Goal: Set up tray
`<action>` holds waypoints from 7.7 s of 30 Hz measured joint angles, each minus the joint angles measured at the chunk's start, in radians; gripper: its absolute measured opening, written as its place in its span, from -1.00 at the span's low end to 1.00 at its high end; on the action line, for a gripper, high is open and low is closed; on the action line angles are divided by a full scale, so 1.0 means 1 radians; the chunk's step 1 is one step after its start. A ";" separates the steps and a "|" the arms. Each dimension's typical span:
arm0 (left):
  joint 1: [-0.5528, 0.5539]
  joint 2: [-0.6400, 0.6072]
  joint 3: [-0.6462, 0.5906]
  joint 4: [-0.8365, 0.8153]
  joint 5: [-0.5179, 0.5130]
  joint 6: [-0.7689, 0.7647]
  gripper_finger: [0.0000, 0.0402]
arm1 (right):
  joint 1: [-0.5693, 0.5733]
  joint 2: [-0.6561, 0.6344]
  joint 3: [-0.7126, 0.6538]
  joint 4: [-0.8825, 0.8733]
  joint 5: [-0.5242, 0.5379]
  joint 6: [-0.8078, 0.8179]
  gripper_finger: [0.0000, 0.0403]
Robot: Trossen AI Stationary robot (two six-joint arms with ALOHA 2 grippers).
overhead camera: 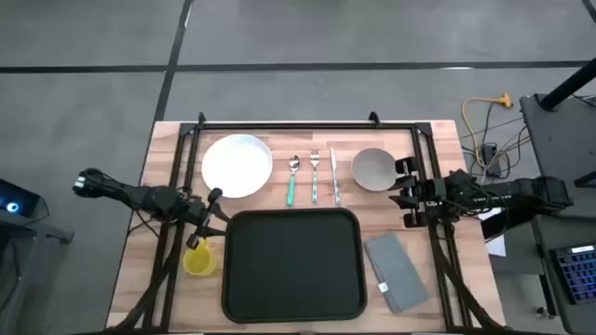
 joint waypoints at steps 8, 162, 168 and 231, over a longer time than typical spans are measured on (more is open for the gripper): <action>0.000 0.000 0.000 0.000 0.000 0.000 -0.25 | 0.000 0.000 0.000 0.000 0.000 -0.001 -0.66; 0.000 0.000 0.000 0.365 -0.001 -0.164 -0.25 | 0.000 0.000 0.000 0.000 0.000 -0.001 -0.66; 0.000 0.000 0.001 0.442 -0.032 -0.169 -0.25 | 0.000 0.000 0.000 0.000 0.000 0.001 -0.66; -0.381 0.713 0.648 0.057 -0.506 -0.313 -0.25 | 0.000 0.000 0.000 -0.001 0.000 0.001 -0.66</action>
